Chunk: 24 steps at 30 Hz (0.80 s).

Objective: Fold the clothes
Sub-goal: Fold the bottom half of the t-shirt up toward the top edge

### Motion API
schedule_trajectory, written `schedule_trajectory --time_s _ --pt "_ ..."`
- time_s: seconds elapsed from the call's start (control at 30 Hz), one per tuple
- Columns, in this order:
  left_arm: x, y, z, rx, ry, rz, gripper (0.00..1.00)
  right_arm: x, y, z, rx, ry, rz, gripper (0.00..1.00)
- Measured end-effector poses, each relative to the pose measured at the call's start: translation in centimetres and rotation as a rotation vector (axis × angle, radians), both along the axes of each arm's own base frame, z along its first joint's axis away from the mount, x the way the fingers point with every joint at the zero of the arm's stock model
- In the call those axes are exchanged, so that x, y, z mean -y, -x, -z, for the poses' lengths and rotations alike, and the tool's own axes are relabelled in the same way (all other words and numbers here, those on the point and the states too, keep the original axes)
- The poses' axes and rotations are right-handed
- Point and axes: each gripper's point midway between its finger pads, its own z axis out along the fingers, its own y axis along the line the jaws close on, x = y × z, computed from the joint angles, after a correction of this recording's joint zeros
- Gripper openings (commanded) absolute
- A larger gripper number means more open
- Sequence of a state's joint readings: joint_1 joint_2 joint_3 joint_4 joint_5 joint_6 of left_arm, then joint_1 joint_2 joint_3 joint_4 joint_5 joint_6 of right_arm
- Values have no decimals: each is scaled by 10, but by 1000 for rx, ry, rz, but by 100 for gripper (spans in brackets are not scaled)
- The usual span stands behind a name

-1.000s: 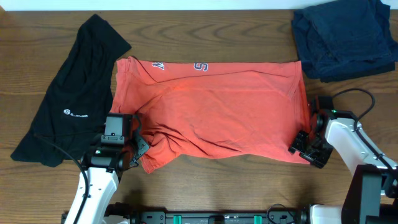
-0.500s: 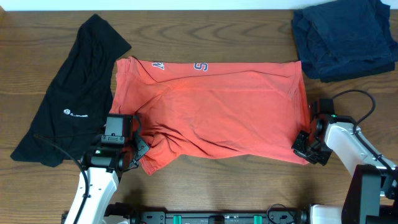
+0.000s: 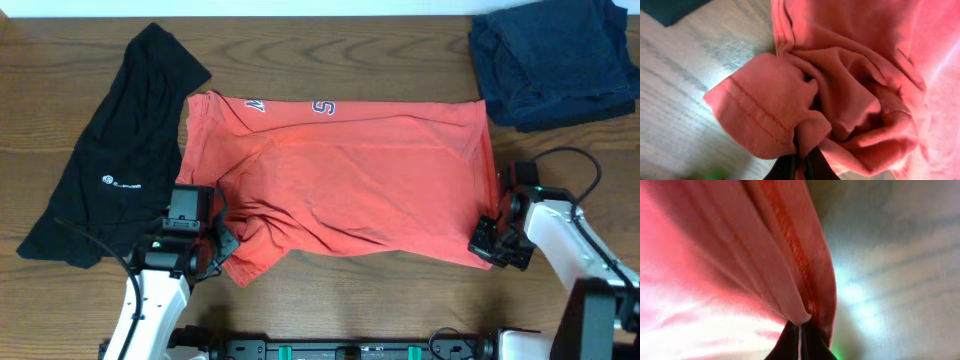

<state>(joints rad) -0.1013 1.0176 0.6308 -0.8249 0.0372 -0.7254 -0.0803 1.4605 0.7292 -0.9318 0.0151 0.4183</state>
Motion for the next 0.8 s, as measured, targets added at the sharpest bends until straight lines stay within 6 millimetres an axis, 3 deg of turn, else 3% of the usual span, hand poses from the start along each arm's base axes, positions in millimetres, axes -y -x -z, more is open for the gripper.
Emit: schedule_trajectory --time_s 0.1,0.27,0.4,0.6,0.8 --pt "0 -1 -16 28 -4 23 6 -1 -9 -31 51 -9 -27 1" --pt "0 -15 -60 157 -18 69 6 -1 -41 -105 253 0 -70 1" --pt "-1 -20 -88 244 -32 96 6 -1 -42 -144 322 9 -92 1" --pt "-2 -8 -105 262 -43 116 6 -2 -20 -152 259 2 -110 1" --pt "-3 -7 -141 343 -59 140 6 -3 -7 -159 263 3 -117 1"
